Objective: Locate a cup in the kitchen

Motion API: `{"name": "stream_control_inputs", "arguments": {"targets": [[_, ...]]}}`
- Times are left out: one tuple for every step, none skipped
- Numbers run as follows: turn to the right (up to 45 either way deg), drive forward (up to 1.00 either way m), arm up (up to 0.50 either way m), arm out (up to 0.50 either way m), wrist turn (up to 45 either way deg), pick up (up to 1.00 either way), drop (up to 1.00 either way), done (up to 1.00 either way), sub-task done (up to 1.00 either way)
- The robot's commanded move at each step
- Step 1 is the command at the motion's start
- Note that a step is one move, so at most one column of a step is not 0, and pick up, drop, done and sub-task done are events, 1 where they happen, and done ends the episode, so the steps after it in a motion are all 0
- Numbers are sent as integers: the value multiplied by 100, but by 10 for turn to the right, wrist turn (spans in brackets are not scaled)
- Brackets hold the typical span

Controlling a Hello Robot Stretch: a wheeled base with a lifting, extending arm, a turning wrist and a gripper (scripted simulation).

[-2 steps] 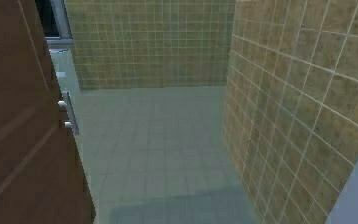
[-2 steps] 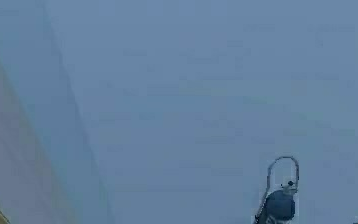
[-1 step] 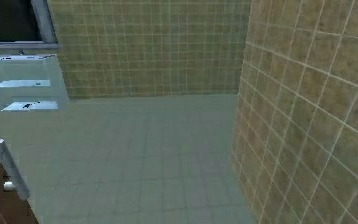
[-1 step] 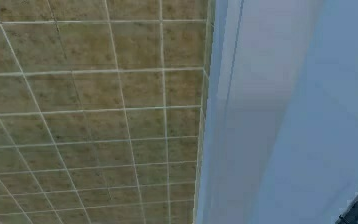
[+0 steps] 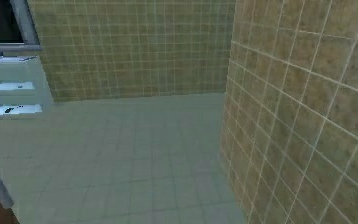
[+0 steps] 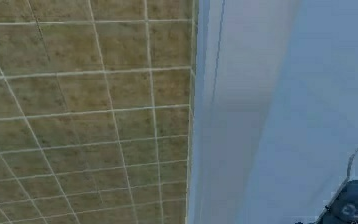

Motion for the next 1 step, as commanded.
{"name": "stream_control_inputs", "arguments": {"targets": [[0, 100, 0, 0, 0, 0, 0, 0, 0]]}}
